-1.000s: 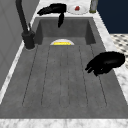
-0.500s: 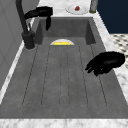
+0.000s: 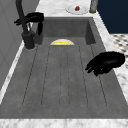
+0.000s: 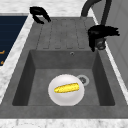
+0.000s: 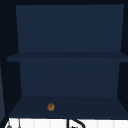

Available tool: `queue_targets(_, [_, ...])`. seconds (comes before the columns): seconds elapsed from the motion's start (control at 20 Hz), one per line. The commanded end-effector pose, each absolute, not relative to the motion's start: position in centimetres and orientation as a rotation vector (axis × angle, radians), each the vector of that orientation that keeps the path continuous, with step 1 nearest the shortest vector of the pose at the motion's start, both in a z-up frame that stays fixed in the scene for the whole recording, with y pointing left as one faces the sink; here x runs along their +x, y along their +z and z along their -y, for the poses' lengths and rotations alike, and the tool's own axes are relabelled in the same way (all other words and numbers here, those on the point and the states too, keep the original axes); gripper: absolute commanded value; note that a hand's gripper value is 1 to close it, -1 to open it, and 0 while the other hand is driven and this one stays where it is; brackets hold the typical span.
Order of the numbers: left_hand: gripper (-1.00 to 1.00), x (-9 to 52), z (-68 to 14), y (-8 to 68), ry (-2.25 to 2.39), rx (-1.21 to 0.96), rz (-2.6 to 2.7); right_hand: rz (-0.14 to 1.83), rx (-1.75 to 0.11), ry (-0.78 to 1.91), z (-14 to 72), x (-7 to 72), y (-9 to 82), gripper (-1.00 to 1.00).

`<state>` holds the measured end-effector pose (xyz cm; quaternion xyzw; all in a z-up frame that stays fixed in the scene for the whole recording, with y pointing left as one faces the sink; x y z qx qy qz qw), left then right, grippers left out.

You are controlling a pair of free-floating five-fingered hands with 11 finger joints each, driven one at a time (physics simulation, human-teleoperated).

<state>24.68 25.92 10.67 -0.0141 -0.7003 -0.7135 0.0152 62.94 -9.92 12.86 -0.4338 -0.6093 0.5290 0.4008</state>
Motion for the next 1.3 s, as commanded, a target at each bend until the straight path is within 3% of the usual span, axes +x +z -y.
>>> queue_targets(0.0, [0.00, 24.7, -25.9, 10.7, -2.220, -0.044, 2.179, 1.474, -1.043, 1.380, 10.5, 65.4, 11.0, -1.00])
queue_targets(0.45, [0.00, 24.7, -25.9, 10.7, -2.220, -0.044, 2.179, 1.597, -0.988, 1.376, 12.0, 65.6, 11.5, -1.00])
queue_targets(0.85, [0.00, 24.7, -25.9, 10.7, -2.220, -0.044, 2.179, 1.667, -0.990, 1.353, 16.1, 60.8, 14.5, -1.00])
queue_targets(1.25, [0.00, 24.7, -25.9, 10.7, -2.220, -0.044, 2.179, 1.535, -0.964, 1.444, 14.5, 64.1, 13.1, -1.00])
